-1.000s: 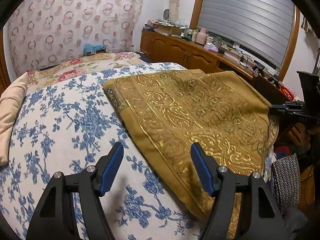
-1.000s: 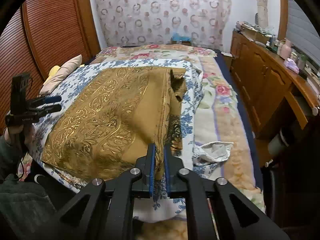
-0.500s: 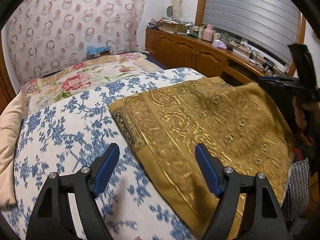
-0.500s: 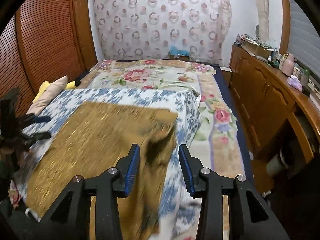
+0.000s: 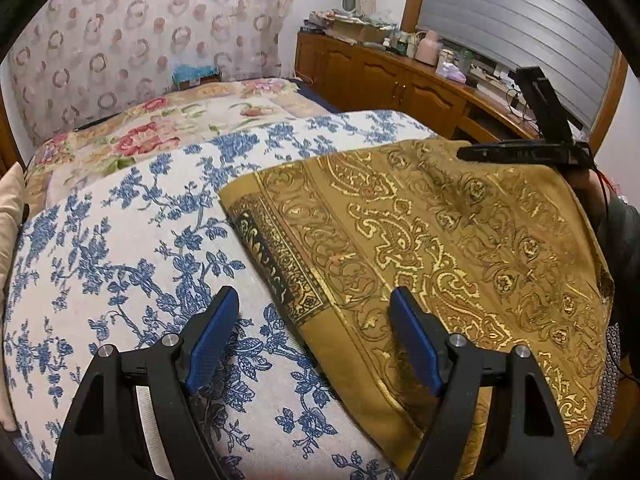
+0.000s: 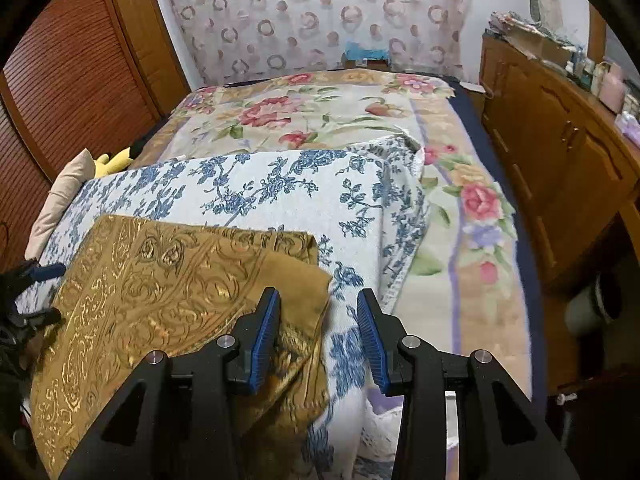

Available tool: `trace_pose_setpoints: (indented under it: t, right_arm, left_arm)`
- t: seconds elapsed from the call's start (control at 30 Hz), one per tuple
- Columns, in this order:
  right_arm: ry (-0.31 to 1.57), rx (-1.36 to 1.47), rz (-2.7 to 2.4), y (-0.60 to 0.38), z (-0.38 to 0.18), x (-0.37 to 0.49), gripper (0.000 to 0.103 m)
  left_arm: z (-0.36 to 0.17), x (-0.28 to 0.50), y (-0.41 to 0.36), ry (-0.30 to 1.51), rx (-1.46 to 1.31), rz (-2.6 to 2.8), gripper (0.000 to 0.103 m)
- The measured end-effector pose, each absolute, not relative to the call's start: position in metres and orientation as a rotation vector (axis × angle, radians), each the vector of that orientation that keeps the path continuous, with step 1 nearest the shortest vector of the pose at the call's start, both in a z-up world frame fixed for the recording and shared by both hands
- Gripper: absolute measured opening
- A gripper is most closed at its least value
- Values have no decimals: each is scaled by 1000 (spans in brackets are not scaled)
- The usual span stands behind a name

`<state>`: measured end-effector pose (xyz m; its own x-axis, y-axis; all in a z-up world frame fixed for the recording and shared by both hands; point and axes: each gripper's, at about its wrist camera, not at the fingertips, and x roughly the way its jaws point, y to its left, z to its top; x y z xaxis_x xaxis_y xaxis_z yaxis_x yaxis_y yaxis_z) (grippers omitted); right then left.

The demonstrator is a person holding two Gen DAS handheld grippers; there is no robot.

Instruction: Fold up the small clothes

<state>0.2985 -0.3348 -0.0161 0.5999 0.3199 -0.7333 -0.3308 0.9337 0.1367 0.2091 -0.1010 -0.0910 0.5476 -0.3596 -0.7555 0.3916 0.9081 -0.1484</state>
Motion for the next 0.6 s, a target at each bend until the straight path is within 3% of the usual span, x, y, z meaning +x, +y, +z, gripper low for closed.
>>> trace_pose_setpoints:
  t: [0.03,0.1,0.13,0.17,0.37,0.6]
  right_arm:
    - [848,-8,391,-340,-13,303,41]
    - [842,-2,426,-341,-12,308,24]
    - [832,-8,451,-339,-10,307,10]
    - [810,-30,454,-336,-6,306,6]
    - [643,-42,446,-337,26,306,3]
    - [739,-134,409,-321,10,319,3]
  left_arm:
    - [-92,210,-101,892,35,-448,79]
    - [-94,209,-102,896,32,-451,79]
    - [-95,209,-101,901,30,-451,79]
    - [-95,210,-101,900,27,-453,79]
    - [-95,210,-103,903,41,-444,79]
    - [-95,211,-104,912,51,-439,79]
